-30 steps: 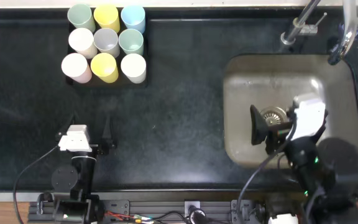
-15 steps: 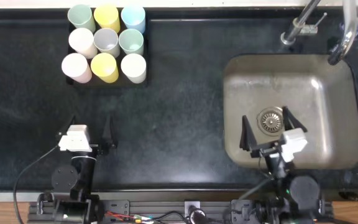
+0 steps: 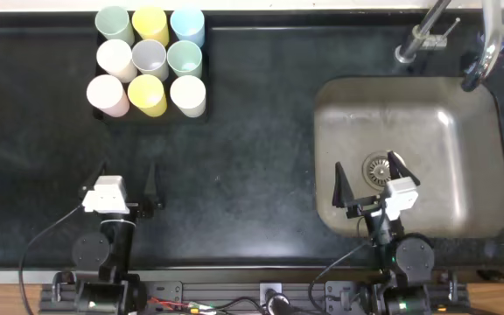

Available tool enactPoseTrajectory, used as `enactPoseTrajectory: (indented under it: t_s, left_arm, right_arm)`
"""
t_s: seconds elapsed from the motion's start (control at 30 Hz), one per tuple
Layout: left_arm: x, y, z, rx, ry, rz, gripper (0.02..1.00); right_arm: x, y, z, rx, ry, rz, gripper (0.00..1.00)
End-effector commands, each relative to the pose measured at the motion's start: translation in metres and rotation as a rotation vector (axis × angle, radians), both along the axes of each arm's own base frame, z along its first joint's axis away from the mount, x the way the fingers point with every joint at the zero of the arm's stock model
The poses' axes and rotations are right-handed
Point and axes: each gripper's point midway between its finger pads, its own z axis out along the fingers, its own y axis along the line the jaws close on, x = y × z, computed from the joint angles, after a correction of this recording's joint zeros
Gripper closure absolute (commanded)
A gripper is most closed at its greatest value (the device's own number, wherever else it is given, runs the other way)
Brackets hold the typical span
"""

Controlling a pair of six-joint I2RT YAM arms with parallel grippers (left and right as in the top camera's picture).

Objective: Store Cups

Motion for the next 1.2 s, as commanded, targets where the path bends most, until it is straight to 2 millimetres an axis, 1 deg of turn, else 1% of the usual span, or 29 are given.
enactPoseTrajectory:
  t_s: [0.03,1.2]
  left_arm:
    - [-0.0004,-0.0026,0.0002,0.013,-0.005,-0.015,0.018]
    - [-0.0004,-0.0026,0.0002,0.013,-0.005,-0.015,0.018]
  right_arm:
    - [0.0012,-0.0035,-0.0162,-0.006,0.051,-0.021,0.003]
    - [0.0013,-0.0036,-0.0167,-0.006,0.054,-0.021,0.003]
